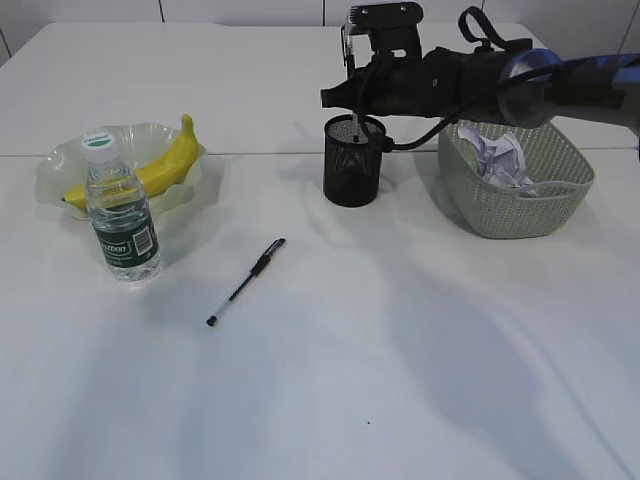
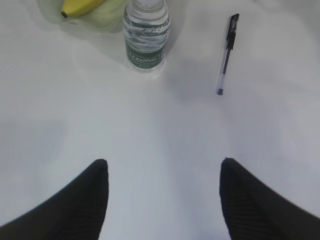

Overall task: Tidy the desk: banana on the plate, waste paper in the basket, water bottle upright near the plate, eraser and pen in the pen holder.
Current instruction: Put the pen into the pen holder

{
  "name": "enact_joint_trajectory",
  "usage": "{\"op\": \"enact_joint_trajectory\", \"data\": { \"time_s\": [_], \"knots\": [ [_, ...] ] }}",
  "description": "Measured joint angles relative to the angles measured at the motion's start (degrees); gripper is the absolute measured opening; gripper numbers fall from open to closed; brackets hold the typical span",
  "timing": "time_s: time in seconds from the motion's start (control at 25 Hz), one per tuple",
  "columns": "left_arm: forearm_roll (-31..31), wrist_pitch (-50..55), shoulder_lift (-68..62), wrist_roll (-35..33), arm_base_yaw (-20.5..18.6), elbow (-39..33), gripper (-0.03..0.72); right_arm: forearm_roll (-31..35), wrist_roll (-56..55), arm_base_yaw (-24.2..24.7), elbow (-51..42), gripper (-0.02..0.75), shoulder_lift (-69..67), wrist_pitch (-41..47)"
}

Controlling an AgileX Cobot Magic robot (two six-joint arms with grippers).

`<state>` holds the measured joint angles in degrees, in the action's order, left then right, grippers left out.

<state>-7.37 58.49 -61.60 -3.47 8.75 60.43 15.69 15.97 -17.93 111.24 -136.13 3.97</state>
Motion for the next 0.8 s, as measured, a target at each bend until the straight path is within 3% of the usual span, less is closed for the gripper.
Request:
{"op": "enact_joint_trajectory", "data": {
  "time_s": [0.8],
  "knots": [
    [1.30, 0.00, 0.00, 0.00, 0.00, 0.00, 0.505, -0.89, 0.13, 0.00, 0.00, 0.104, 0.00, 0.08]
  ]
}}
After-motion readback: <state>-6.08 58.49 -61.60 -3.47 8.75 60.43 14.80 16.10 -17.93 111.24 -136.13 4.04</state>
